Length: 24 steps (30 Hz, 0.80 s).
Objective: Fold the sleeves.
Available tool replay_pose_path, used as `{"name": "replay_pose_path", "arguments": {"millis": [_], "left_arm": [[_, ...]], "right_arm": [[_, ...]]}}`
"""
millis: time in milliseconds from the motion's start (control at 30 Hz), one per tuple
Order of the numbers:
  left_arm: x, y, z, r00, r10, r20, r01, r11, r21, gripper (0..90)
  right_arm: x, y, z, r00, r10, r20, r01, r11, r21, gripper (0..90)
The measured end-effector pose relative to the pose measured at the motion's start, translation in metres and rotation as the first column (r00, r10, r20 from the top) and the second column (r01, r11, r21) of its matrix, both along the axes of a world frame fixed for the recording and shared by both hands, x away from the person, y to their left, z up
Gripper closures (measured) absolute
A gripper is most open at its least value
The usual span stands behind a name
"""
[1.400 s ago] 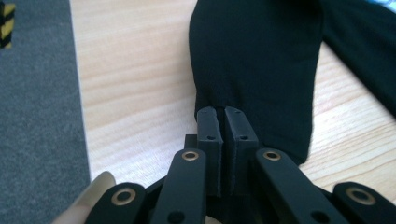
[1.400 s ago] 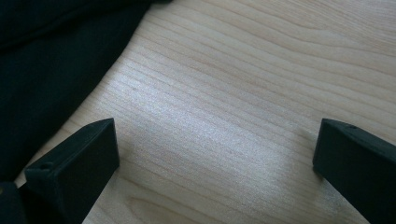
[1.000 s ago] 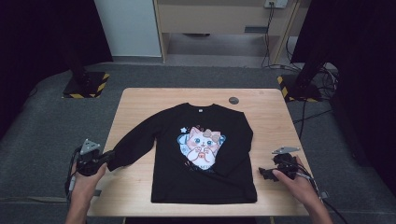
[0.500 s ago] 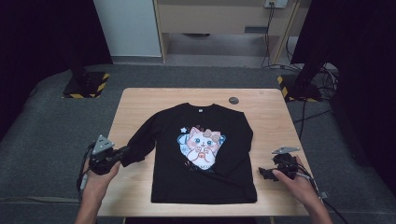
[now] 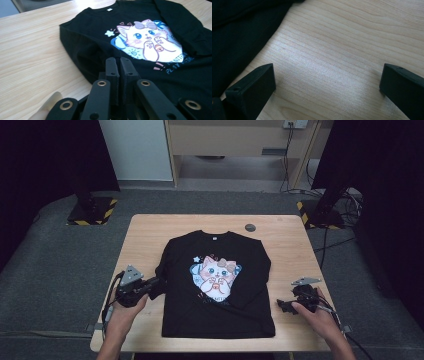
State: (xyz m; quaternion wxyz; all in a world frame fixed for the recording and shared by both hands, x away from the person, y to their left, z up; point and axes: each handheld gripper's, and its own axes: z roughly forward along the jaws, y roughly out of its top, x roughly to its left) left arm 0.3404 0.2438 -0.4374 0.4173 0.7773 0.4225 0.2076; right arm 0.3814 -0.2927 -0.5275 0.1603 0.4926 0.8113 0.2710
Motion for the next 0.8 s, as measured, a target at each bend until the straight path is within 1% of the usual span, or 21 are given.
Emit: {"name": "replay_pose_path", "arguments": {"millis": [100,233,267,500,667,800], "left_arm": [[0.002,-0.009,-0.001,0.9999,-0.012,0.001,0.012,0.9999,-0.007,86.4],[0.006,-0.021,-0.002,0.9995,-0.033,-0.004,0.033,0.9995,-0.002,86.4],[0.006,-0.021,-0.002,0.9995,-0.033,-0.004,0.033,0.9995,-0.002,86.4],[0.011,-0.039,-0.006,0.9977,-0.065,-0.016,0.066,0.9978,0.005,86.4],[0.014,-0.047,-0.009,0.9969,-0.075,-0.023,0.075,0.9972,-0.003,86.4],[0.015,-0.054,-0.011,0.9956,-0.09,-0.027,0.09,0.9959,0.006,86.4]], "right_arm": [[0.0,0.0,0.0,1.0,-0.003,0.002,0.003,1.0,0.001,0.3],[-0.001,0.0,0.0,1.0,-0.003,0.006,0.003,1.0,0.003,0.3],[-0.001,0.0,0.0,1.0,-0.003,0.006,0.003,1.0,0.003,0.3],[-0.002,0.0,-0.001,0.9999,0.002,0.01,-0.002,1.0,0.005,0.3],[-0.002,0.0,-0.001,0.9999,0.003,0.013,-0.003,1.0,0.005,0.4],[-0.002,-0.001,-0.001,0.9999,0.002,0.015,-0.002,1.0,0.009,0.3]]}}
